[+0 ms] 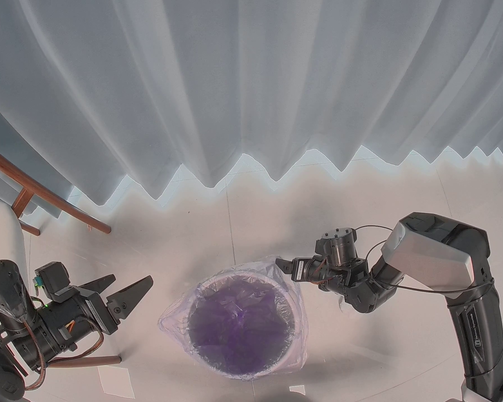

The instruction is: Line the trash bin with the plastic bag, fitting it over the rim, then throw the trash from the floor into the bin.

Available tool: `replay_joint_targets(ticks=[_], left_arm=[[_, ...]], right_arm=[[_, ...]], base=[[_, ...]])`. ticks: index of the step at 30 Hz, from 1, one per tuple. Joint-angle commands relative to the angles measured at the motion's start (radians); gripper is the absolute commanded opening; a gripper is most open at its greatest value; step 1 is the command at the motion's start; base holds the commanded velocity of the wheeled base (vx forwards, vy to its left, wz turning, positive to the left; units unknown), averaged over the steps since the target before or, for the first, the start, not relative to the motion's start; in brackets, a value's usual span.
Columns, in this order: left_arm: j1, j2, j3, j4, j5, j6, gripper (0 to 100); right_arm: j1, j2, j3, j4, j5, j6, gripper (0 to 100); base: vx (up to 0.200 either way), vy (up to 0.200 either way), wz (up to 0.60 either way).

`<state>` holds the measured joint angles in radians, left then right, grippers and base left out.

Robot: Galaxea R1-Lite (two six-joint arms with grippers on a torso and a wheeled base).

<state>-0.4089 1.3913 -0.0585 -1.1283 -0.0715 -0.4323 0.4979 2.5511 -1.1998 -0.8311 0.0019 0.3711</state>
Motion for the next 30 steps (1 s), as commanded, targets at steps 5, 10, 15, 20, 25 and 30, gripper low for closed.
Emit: replay_joint_targets(ticks=[5, 10, 15, 20, 25, 30], left_arm=[[0.001, -0.001, 0.008, 0.002, -0.001, -0.008, 100], [0.016, -0.003, 0.017, 0.001, -0.024, -0.029, 100], [0.039, -0.020, 0.043, 0.002, -0.034, -0.031, 100], [0.061, -0.049, 0.055, 0.013, -0.062, -0.028, 100], [0.061, -0.049, 0.054, 0.013, -0.064, -0.028, 100], [0.122, -0.057, 0.057, 0.016, -0.131, -0.039, 100]], right_arm=[[0.065, -0.184, 0.120, -0.010, -0.002, 0.180, 100], [0.074, -0.287, 0.215, -0.013, 0.004, 0.324, 100], [0.002, -0.354, 0.220, 0.001, 0.004, 0.424, 100], [-0.116, -0.391, 0.128, 0.110, -0.010, 0.424, 100], [-0.231, -0.420, -0.047, 0.481, -0.017, 0.402, 100], [-0.335, -0.403, -0.067, 0.621, -0.017, 0.292, 100]], base=[[0.000, 0.000, 0.00], [0.000, 0.000, 0.00], [0.000, 0.000, 0.00], [0.000, 0.000, 0.00], [0.000, 0.000, 0.00], [-0.120, 0.000, 0.00]])
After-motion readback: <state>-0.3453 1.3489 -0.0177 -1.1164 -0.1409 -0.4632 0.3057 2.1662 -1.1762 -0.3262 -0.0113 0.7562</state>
